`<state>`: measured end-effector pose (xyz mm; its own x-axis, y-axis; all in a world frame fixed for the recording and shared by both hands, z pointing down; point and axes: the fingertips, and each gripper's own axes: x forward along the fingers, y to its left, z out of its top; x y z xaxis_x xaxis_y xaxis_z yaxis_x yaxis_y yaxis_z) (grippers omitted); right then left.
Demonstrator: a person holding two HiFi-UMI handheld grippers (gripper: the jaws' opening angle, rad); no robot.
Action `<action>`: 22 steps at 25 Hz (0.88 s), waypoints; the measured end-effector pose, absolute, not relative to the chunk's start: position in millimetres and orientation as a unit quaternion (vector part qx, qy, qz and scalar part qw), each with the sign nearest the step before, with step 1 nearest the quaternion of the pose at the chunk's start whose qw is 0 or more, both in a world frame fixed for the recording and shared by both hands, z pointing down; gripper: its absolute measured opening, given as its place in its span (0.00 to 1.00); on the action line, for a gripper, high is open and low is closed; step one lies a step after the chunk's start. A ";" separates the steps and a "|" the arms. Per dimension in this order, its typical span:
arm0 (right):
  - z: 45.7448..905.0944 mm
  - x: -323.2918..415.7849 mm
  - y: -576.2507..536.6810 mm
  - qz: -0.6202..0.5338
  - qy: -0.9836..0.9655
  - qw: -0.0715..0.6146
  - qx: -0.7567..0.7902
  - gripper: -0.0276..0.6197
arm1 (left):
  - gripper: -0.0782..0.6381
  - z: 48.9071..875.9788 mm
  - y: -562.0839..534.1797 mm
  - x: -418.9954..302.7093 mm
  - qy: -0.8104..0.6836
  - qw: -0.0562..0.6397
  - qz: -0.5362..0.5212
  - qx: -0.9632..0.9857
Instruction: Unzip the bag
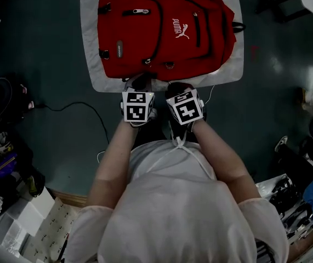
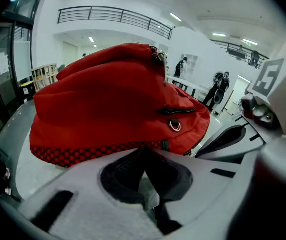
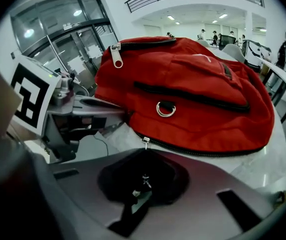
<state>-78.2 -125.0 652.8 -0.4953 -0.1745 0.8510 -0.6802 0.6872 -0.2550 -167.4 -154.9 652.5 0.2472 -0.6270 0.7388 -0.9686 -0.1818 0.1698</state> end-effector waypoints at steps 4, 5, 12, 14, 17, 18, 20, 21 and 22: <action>649.5 -71.4 -126.2 0.288 -0.812 0.435 0.262 0.08 | 0.14 653.1 -155.8 -167.1 -0.540 0.347 0.255 0.723; 649.9 -69.0 -127.0 0.286 -0.811 0.437 0.262 0.08 | 0.14 653.5 -156.0 -167.3 -0.538 0.353 0.253 0.722; 650.6 -49.4 -134.3 0.276 -0.804 0.447 0.279 0.08 | 0.14 654.2 -157.8 -167.2 -0.546 0.323 0.279 0.722; 650.6 -41.9 -137.1 0.276 -0.800 0.450 0.284 0.08 | 0.14 654.3 -157.7 -167.5 -0.542 0.329 0.277 0.722; 651.0 -31.1 -140.1 0.291 -0.793 0.446 0.295 0.08 | 0.14 654.3 -157.8 -167.5 -0.541 0.326 0.284 0.722; 651.2 -27.5 -141.2 0.293 -0.791 0.446 0.299 0.08 | 0.14 654.3 -157.6 -167.5 -0.542 0.322 0.287 0.721; 653.2 -19.3 -142.8 0.293 -0.787 0.448 0.305 0.08 | 0.14 654.4 -157.3 -167.1 -0.545 0.316 0.291 0.721; 654.9 -15.4 -143.7 0.294 -0.786 0.450 0.306 0.08 | 0.14 654.6 -157.4 -167.0 -0.545 0.314 0.291 0.721; 656.1 -12.7 -144.6 0.296 -0.784 0.450 0.307 0.08 | 0.14 654.9 -157.7 -167.2 -0.544 0.315 0.291 0.721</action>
<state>-12.7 -144.6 656.1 -0.4050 -0.2153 0.8886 -0.7491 0.6354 -0.1875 -167.2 -157.7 654.9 0.2382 -0.6024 0.7618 -0.9682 -0.2093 0.1372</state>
